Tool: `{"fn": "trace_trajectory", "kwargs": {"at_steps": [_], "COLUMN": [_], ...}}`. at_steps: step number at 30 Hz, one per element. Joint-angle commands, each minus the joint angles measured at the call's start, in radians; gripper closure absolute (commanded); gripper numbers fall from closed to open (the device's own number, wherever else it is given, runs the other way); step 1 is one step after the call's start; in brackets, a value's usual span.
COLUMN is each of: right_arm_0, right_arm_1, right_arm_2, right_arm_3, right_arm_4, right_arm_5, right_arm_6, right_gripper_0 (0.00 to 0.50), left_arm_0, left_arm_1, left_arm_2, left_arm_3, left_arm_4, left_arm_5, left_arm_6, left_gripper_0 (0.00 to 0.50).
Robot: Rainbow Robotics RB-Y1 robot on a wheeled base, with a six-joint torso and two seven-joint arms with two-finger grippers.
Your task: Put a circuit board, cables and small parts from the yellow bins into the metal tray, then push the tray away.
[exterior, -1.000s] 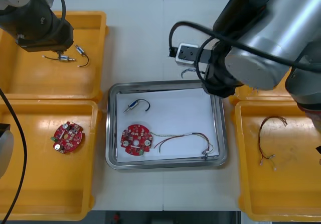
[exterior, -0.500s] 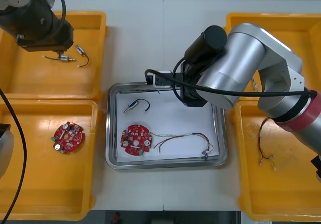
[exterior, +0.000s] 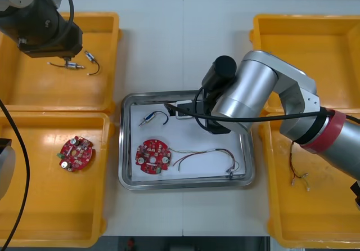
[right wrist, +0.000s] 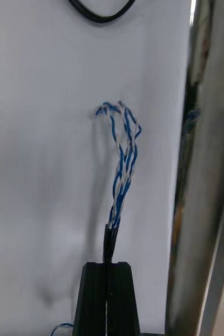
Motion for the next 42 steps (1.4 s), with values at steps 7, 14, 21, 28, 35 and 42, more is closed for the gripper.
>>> {"fn": "trace_trajectory", "kwargs": {"at_steps": [7, 14, 21, 28, 35, 42], "right_arm_0": [0.015, 0.015, 0.016, 0.016, 0.015, 0.016], "right_arm_1": [0.018, 0.018, 0.018, 0.045, 0.101, 0.096], "right_arm_2": [0.026, 0.021, -0.019, -0.131, -0.345, -0.483], "right_arm_3": [-0.007, -0.013, -0.070, -0.148, -0.216, -0.325], "right_arm_4": [-0.024, -0.025, -0.030, -0.067, -0.078, -0.084], "right_arm_5": [-0.030, -0.053, 0.015, 0.200, 0.471, 0.471], "right_arm_6": [0.039, 0.033, 0.020, 0.002, -0.079, -0.280], "right_gripper_0": [0.245, 0.000, 0.000, 0.000, 0.000, 0.000], "left_arm_0": [0.000, 0.000, 0.000, 0.000, 0.000, -0.002], "left_arm_1": [-0.007, -0.007, -0.007, -0.007, -0.007, -0.007], "left_arm_2": [0.005, 0.005, 0.005, 0.005, 0.005, -0.018], "left_arm_3": [-0.035, -0.035, -0.037, -0.042, -0.048, -0.060], "left_arm_4": [0.012, 0.014, 0.015, 0.022, 0.034, 0.045], "left_arm_5": [0.007, 0.007, 0.007, 0.007, 0.007, 0.007], "left_arm_6": [-0.091, -0.093, -0.094, -0.096, -0.094, -0.093], "left_gripper_0": [0.498, 0.500, 0.500, 0.499, 0.500, 0.498]}}
